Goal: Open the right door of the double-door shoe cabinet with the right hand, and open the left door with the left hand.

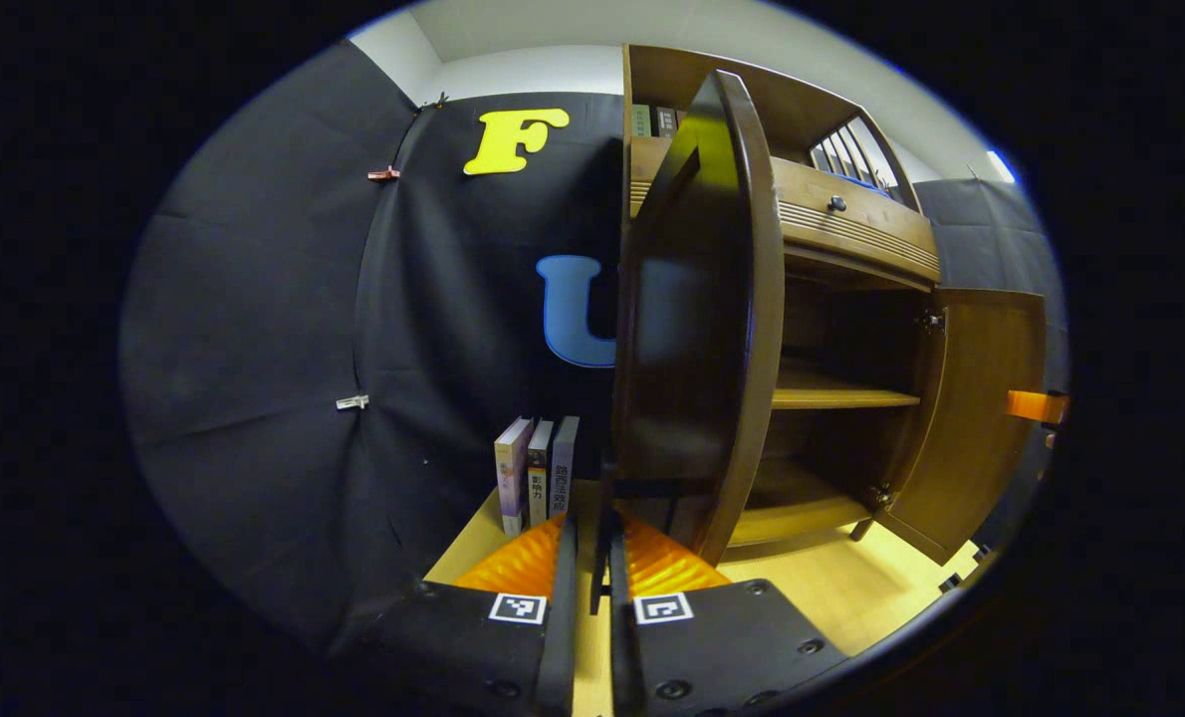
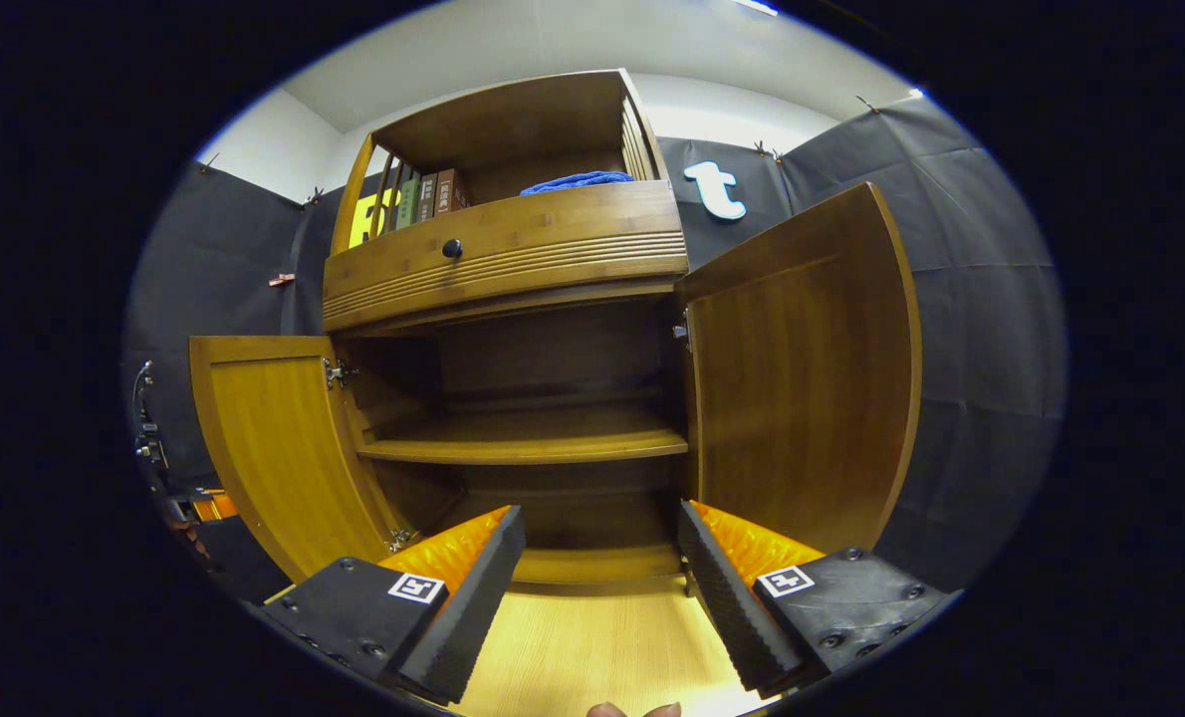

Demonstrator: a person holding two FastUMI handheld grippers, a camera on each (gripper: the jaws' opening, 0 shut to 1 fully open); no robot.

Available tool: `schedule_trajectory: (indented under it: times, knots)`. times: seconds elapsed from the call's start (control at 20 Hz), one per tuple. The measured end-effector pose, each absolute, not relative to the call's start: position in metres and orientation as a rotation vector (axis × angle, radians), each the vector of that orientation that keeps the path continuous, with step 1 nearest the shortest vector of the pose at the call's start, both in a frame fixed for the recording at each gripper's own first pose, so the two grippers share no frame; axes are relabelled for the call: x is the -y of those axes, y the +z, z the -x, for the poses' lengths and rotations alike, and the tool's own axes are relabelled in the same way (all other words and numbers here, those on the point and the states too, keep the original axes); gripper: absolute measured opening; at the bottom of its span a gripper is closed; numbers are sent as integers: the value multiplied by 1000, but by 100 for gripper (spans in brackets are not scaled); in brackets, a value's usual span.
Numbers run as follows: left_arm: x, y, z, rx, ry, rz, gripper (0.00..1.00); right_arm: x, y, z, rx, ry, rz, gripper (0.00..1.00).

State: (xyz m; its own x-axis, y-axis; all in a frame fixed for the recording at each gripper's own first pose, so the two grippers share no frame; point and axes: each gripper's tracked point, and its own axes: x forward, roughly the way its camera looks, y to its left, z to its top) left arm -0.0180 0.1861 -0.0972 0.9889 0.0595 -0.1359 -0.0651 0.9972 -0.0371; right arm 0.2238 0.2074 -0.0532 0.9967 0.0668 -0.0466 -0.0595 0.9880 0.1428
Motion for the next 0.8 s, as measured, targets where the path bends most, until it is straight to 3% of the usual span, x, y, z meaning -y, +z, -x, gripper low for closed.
schedule_trajectory:
  times: [0.5,0.55,0.8]
  knots:
    - [-186,-98,57,-116,149,45,23,-209,-56,-217,-56,109,-130,98]
    - [-184,-95,62,-110,148,46,30,-210,-57,-216,-56,117,-132,98]
    - [-174,-79,82,-44,126,51,97,-220,-55,-207,-36,154,-126,95]
